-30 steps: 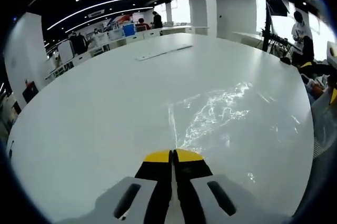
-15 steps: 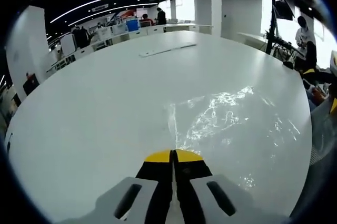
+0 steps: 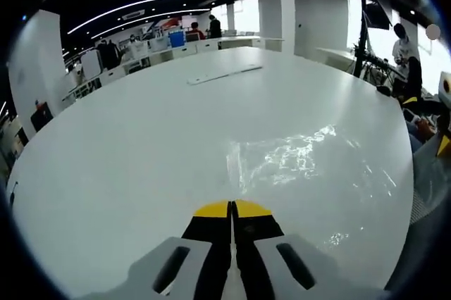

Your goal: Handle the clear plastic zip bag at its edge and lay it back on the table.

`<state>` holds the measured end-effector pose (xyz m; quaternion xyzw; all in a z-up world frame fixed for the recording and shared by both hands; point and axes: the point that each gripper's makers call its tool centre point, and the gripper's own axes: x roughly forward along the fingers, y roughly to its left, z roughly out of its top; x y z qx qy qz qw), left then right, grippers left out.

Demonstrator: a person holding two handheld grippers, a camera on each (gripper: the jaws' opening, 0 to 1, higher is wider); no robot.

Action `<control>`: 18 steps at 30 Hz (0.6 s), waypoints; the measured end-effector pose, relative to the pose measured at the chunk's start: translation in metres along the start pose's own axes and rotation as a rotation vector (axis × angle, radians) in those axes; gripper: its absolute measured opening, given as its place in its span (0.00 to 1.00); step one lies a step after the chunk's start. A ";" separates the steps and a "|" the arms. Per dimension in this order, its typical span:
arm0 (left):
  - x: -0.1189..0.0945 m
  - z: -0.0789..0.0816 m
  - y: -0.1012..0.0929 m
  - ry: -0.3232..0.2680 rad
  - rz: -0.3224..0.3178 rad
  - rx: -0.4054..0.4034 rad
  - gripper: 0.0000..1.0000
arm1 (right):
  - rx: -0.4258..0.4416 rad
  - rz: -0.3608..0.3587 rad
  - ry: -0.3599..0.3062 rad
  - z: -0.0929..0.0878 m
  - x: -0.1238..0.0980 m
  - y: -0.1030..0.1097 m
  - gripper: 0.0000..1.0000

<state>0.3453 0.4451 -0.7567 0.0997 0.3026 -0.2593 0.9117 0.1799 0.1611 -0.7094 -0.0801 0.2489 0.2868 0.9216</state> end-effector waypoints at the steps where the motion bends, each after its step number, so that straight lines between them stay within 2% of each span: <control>1: 0.001 -0.001 0.001 -0.005 0.000 -0.001 0.00 | -0.002 -0.001 0.001 0.000 0.000 0.000 0.98; 15: -0.012 0.009 -0.006 -0.024 -0.015 -0.001 0.00 | -0.020 -0.006 0.013 0.000 -0.001 0.000 1.00; 18: -0.015 0.008 -0.007 -0.018 -0.017 -0.017 0.00 | -0.017 -0.016 -0.004 0.010 -0.002 0.001 1.00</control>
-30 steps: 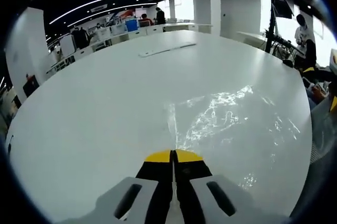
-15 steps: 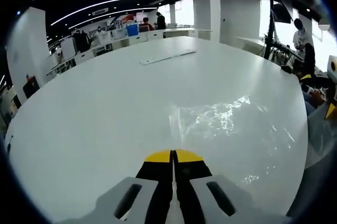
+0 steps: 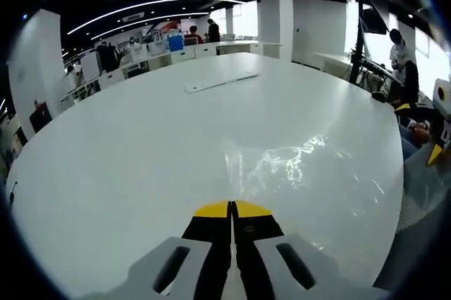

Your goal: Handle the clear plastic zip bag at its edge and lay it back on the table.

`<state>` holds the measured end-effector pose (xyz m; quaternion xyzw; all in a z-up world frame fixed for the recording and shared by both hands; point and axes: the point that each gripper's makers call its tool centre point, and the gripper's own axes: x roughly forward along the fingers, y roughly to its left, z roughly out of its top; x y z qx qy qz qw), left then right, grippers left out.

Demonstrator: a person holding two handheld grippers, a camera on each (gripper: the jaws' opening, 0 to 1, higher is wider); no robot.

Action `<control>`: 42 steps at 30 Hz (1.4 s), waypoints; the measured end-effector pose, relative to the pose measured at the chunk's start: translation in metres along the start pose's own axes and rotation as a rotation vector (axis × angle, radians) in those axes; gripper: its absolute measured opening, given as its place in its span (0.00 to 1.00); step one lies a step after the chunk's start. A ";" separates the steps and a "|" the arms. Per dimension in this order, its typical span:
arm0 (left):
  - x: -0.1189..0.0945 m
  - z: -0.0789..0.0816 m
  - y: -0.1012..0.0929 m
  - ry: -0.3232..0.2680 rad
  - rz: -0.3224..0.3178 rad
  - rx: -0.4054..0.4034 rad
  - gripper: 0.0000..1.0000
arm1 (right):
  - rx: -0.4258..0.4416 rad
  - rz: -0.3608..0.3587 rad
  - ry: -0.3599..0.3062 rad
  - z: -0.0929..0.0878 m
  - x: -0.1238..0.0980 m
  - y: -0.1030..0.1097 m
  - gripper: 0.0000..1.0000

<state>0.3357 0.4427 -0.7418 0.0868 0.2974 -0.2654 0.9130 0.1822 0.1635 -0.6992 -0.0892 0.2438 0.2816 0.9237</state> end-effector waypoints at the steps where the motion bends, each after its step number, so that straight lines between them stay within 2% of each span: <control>1: -0.002 0.000 -0.001 0.003 -0.002 -0.008 0.00 | -0.003 -0.002 -0.002 0.003 0.000 0.000 1.00; 8: -0.008 -0.001 -0.008 0.012 -0.019 -0.015 0.00 | -0.053 -0.008 -0.026 0.027 0.002 0.001 1.00; 11: -0.013 0.004 -0.013 0.009 -0.024 -0.027 0.00 | -0.069 -0.006 -0.041 0.037 0.003 0.002 1.00; 19: -0.021 0.013 -0.018 -0.012 -0.028 -0.069 0.00 | -0.063 -0.003 -0.060 0.052 0.006 0.003 0.96; 23: -0.027 0.018 -0.022 -0.023 -0.027 -0.082 0.00 | -0.081 0.008 -0.073 0.058 0.009 0.011 0.92; 42: -0.046 0.038 -0.041 -0.065 -0.037 -0.124 0.00 | -0.056 0.065 -0.110 0.088 0.029 0.048 0.84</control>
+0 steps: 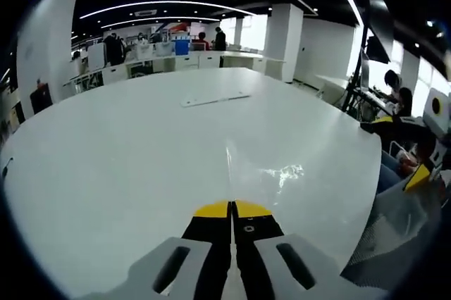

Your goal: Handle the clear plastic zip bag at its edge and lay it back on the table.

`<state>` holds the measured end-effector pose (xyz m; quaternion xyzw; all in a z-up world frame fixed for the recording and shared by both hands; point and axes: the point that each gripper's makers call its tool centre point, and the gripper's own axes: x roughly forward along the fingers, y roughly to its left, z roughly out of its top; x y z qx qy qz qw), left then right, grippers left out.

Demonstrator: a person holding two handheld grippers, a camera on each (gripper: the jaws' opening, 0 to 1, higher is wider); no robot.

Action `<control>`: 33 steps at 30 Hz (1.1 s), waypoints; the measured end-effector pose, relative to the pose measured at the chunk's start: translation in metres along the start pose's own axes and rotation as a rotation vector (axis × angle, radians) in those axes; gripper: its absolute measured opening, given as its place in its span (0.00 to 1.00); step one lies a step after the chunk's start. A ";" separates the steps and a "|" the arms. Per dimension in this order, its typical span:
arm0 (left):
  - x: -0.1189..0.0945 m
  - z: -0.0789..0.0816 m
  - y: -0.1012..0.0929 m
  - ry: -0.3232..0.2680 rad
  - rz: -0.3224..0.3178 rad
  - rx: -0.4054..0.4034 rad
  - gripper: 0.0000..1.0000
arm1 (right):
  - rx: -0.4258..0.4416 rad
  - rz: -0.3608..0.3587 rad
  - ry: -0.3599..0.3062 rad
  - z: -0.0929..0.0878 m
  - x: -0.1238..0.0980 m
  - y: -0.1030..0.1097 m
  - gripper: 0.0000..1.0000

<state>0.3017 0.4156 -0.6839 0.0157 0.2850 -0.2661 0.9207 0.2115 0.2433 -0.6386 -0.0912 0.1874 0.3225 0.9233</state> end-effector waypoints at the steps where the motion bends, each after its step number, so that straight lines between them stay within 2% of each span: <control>1: -0.001 0.000 -0.001 -0.002 -0.001 -0.003 0.00 | 0.004 0.006 0.001 0.001 0.002 0.003 0.83; 11: -0.011 0.008 -0.021 -0.022 -0.020 -0.028 0.00 | 0.024 0.044 0.010 0.003 0.016 0.020 0.78; 19: -0.016 0.008 -0.034 -0.029 -0.033 -0.062 0.00 | 0.040 0.074 0.014 0.003 0.027 0.034 0.77; 27: -0.018 0.011 -0.041 -0.037 -0.054 -0.086 0.00 | 0.054 0.102 0.027 0.003 0.037 0.048 0.74; 33: -0.021 0.019 -0.049 -0.056 -0.074 -0.119 0.00 | 0.076 0.115 0.030 0.006 0.041 0.055 0.71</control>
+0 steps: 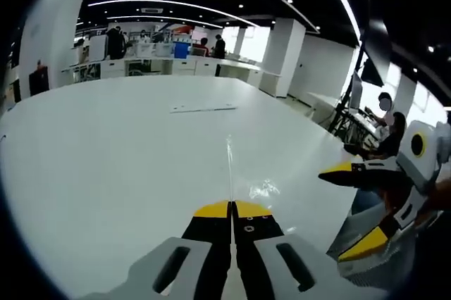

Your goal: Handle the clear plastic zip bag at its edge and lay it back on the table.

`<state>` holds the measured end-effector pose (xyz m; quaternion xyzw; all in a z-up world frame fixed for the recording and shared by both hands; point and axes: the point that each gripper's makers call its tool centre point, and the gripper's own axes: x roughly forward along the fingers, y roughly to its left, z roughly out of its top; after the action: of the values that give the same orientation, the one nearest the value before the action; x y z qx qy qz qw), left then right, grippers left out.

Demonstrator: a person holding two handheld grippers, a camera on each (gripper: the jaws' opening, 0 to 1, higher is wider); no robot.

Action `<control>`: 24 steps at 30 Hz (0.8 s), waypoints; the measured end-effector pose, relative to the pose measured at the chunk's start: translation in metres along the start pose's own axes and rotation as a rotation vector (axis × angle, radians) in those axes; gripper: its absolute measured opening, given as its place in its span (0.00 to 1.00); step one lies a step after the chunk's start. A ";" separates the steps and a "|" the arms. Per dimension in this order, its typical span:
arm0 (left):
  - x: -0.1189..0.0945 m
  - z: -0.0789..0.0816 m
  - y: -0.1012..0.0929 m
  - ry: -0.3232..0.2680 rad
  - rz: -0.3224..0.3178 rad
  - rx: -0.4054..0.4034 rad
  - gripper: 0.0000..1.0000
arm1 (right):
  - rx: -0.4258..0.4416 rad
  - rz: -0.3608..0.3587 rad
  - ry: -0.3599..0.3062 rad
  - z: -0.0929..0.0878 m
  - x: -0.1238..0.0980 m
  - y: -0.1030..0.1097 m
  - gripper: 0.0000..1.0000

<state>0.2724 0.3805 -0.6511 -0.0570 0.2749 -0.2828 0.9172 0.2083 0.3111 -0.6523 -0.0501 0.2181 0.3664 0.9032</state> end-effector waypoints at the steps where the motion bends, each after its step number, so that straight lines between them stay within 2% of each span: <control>1: 0.000 0.001 -0.001 -0.002 -0.002 -0.003 0.00 | 0.002 0.003 -0.003 0.001 0.001 0.001 0.71; 8: 0.001 0.000 -0.013 -0.012 -0.019 -0.038 0.00 | 0.014 0.022 0.004 0.006 0.010 0.013 0.69; 24: -0.002 0.000 -0.032 -0.024 -0.073 -0.122 0.00 | 0.051 0.087 0.027 0.003 0.022 0.035 0.60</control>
<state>0.2553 0.3552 -0.6423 -0.1263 0.2785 -0.2978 0.9043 0.1995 0.3511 -0.6568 -0.0223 0.2414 0.3988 0.8844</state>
